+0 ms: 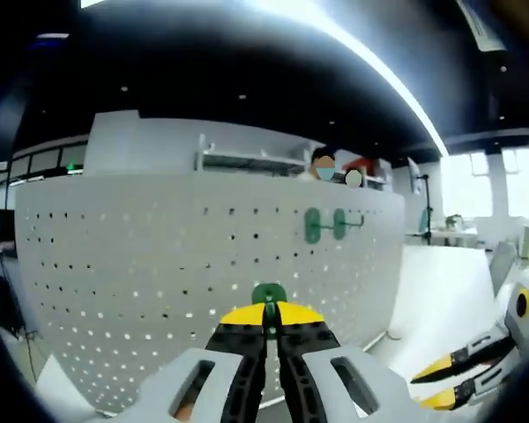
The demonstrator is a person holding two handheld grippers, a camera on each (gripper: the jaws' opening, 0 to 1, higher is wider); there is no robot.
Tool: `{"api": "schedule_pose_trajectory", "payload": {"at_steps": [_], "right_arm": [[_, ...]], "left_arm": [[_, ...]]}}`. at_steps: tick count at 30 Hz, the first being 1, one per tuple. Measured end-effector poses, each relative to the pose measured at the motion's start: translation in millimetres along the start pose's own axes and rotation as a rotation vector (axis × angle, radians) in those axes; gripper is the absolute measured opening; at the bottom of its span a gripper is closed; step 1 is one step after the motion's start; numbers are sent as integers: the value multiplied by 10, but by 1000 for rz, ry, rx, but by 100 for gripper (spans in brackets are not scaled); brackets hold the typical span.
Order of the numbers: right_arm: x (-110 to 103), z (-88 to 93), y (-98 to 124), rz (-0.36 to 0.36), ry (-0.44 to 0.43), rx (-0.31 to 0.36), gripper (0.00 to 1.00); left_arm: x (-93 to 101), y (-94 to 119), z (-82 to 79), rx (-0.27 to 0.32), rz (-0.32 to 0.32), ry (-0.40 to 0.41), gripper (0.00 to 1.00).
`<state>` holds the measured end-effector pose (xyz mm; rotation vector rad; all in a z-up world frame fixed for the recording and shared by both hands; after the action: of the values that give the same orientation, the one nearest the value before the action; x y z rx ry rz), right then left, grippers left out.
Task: Insert the hook assembly into the mounting plate slot until the hook locks in place.
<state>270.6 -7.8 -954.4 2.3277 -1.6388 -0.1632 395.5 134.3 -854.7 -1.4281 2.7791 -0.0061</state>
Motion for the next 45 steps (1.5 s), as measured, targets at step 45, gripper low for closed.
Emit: {"api": "schedule_pose_trajectory", "payload": {"at_steps": [45], "right_arm": [[36,9,-4,-21,-25,4,20]], "left_arm": [[-257,-442,-440,78,-166,-43,2]]}}
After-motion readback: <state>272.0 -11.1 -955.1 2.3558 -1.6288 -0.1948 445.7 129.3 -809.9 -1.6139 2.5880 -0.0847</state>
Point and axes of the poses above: the point that each gripper's makers call its tool centre point, and the gripper's own axes: y roughly backward along the fingers, x roughly to its right, z roughly out of its underside, the point moved 7 cm from there along y, roughly backward along the fingers, and after that the axes turned 1 degree about -y, right-handed, at the moved point
